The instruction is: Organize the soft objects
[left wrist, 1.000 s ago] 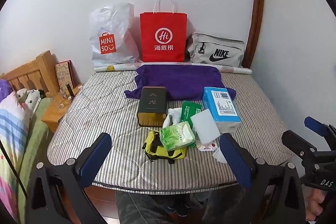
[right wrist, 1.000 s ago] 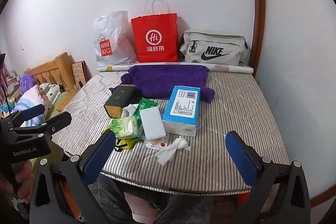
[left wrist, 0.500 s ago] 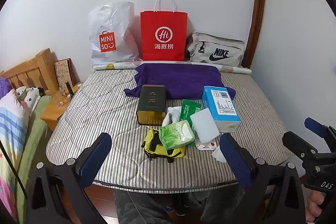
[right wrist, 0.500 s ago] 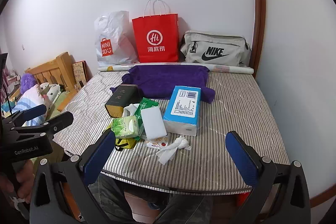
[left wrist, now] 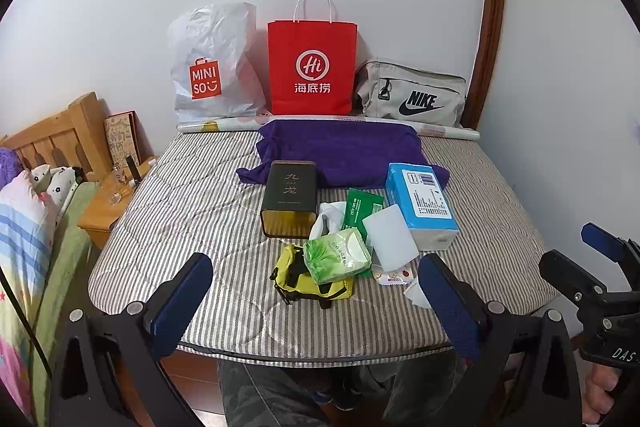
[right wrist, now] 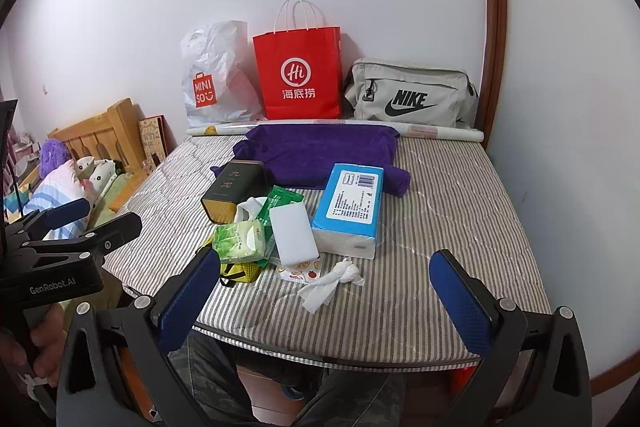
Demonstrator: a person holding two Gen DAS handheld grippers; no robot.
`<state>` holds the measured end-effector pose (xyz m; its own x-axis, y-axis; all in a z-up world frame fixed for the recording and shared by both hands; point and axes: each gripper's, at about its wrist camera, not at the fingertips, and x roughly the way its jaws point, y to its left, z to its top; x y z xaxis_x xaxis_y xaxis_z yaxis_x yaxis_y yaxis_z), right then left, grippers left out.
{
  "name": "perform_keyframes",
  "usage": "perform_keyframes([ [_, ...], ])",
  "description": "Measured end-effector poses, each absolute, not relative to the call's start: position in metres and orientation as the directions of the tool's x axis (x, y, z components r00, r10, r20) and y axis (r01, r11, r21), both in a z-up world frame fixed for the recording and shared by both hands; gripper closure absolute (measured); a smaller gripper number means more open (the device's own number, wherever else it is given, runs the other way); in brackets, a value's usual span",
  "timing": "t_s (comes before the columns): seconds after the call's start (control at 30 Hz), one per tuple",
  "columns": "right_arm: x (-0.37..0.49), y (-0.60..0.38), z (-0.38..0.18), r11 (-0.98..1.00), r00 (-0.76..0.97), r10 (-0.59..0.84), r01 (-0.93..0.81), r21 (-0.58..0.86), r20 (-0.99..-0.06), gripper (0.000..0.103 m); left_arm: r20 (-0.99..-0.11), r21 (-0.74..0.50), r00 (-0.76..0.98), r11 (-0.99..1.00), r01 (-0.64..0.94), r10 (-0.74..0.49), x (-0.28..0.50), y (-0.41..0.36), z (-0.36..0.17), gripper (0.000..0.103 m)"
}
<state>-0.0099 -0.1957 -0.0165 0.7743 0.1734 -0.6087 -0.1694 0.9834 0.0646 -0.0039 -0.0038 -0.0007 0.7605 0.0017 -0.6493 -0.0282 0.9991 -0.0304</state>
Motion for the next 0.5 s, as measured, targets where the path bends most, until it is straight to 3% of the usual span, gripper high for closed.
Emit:
perform_keyframes([
  [0.5,-0.0118,-0.1949,-0.0147,0.983,0.776,0.174,-0.171,0.064,-0.607,0.0,-0.649,-0.029,0.761,0.999,-0.029,0.003,-0.0036,-0.004,-0.0005,0.0],
])
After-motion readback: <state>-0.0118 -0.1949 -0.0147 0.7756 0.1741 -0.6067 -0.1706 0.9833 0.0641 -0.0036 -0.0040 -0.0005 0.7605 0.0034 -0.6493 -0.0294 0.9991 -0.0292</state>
